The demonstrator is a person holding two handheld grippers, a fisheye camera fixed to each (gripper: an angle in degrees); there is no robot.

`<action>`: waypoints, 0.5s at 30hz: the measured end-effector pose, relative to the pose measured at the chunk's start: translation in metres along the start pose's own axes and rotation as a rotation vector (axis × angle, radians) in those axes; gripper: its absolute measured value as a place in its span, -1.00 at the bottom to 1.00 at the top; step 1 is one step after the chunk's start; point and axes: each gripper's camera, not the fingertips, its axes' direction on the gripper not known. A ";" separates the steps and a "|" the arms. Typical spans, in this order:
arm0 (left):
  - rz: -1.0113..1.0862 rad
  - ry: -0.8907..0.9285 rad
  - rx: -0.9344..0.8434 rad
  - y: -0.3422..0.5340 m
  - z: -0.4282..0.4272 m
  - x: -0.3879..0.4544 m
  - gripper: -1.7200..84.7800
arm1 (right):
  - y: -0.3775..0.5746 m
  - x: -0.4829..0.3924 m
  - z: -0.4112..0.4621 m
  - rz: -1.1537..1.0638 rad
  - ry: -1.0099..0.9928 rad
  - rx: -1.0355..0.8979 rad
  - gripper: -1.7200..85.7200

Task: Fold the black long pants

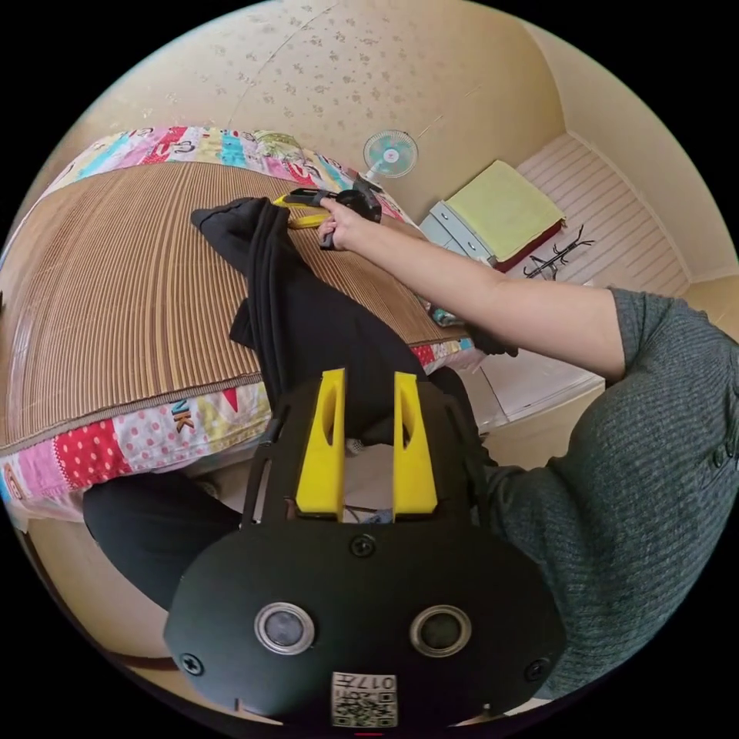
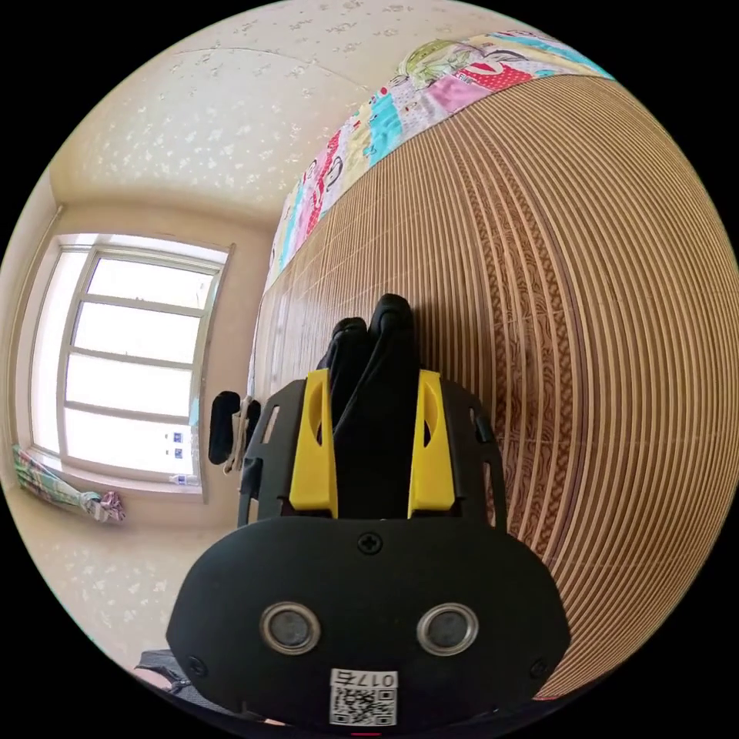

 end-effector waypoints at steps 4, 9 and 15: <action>-0.058 -0.070 0.043 -0.054 -0.018 -0.053 -0.68 | 0.021 -0.009 -0.014 -0.060 -0.132 -0.020 -0.81; -0.159 -0.085 0.255 -0.145 -0.051 -0.132 -0.53 | 0.106 -0.064 -0.083 -0.295 -0.566 -0.031 -0.87; -0.330 -0.008 0.239 -0.219 -0.029 -0.197 -0.78 | 0.216 -0.143 -0.173 -0.545 -0.670 -0.045 -0.92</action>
